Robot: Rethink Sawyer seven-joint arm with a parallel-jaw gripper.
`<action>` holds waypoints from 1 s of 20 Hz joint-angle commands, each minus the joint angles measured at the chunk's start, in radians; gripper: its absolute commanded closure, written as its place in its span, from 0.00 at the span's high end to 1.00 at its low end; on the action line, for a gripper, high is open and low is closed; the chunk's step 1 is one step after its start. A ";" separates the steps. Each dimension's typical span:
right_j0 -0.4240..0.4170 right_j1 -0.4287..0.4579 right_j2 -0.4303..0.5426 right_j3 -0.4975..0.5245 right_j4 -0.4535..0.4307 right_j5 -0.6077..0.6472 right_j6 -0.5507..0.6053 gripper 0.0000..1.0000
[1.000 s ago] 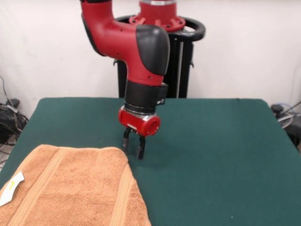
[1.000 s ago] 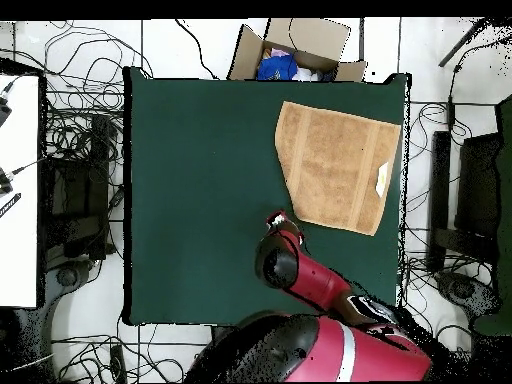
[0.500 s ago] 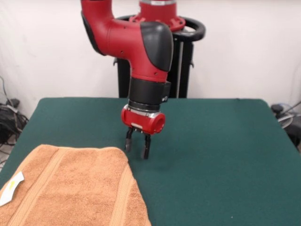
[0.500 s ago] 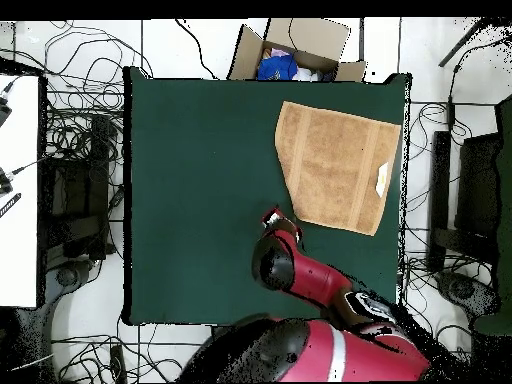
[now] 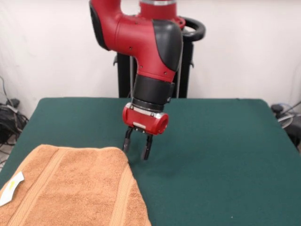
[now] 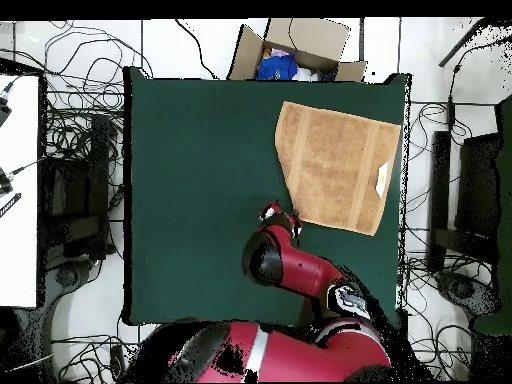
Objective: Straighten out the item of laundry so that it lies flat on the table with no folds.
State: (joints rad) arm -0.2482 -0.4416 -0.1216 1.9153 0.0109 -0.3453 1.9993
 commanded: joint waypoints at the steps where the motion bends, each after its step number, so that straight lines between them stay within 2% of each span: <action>1: 0.066 0.062 -0.101 -0.120 0.088 0.182 0.043 1.00; 6: 0.097 0.089 -0.151 -0.139 0.105 0.229 0.066 1.00; 11: 0.097 0.108 -0.156 -0.145 0.103 0.242 0.095 1.00; 20: -0.014 0.114 -0.012 -0.122 0.050 0.199 0.140 1.00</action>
State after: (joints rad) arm -0.2186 -0.3599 -0.2518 1.8485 0.0506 -0.2031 1.9993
